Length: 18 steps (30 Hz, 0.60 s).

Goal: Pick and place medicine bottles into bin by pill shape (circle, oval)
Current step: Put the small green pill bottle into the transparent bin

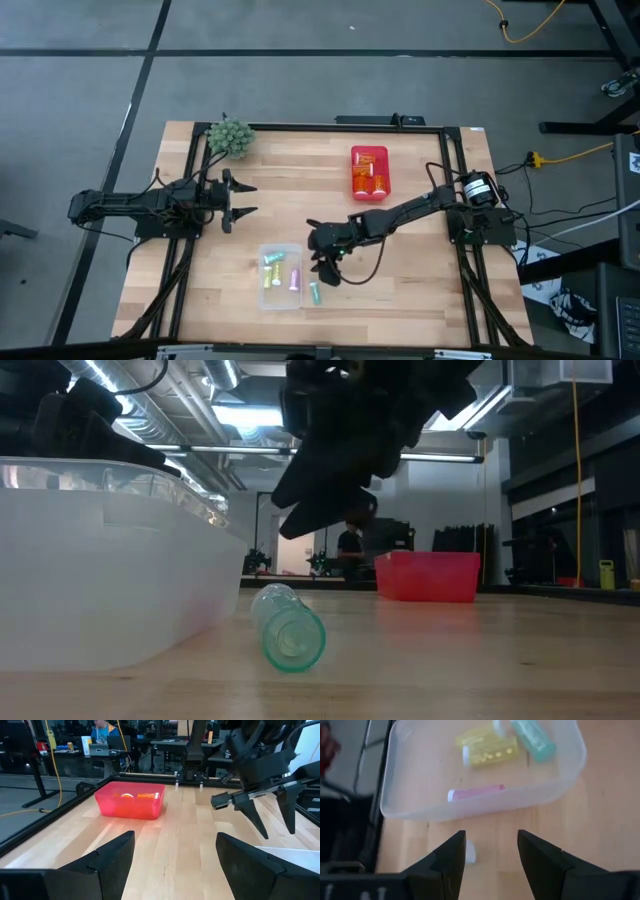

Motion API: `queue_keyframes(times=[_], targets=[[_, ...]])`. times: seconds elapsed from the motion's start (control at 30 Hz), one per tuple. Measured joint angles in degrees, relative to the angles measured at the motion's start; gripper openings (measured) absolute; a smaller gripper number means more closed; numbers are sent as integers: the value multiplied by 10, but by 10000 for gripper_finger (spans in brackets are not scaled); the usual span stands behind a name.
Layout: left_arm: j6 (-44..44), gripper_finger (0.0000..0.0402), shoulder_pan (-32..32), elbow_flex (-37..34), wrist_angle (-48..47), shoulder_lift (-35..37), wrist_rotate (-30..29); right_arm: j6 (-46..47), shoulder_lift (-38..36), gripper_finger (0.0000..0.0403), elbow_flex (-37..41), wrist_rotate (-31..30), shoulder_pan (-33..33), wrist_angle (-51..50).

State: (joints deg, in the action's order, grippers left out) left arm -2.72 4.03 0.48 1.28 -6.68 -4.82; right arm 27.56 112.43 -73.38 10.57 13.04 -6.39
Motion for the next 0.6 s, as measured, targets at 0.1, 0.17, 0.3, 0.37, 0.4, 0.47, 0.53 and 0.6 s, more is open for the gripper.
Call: queue_keyframes(times=[0.1, 0.17, 0.3, 0.37, 0.4, 0.47, 0.53, 0.6], targets=[[-1, 273, 0, 0, 0, 0, 0, 65, 0, 181, 0, -1, 2, 0], [-1, 273, 0, 0, 0, 0, 0, 86, 0, 181, 0, -21, 7, 0], [-1, 273, 0, 0, 0, 0, 0, 141, 0, 181, 0, -89, 34, -8], [-1, 273, 0, 0, 0, 0, 0, 197, 0, 181, 0, -117, 52, -16], [-1, 273, 0, 0, 0, 0, 0, 217, 0, 181, 0, -128, 62, -18], [-1, 273, 0, 0, 0, 0, 0, 253, 0, 181, 0, -154, 81, -21], [-2, 273, 0, 0, 0, 0, 0, 286, 0, 181, 0, -186, 99, -29], [-4, 273, 0, 0, 0, 0, 0, 309, 0, 181, 0, -218, 115, -33]])
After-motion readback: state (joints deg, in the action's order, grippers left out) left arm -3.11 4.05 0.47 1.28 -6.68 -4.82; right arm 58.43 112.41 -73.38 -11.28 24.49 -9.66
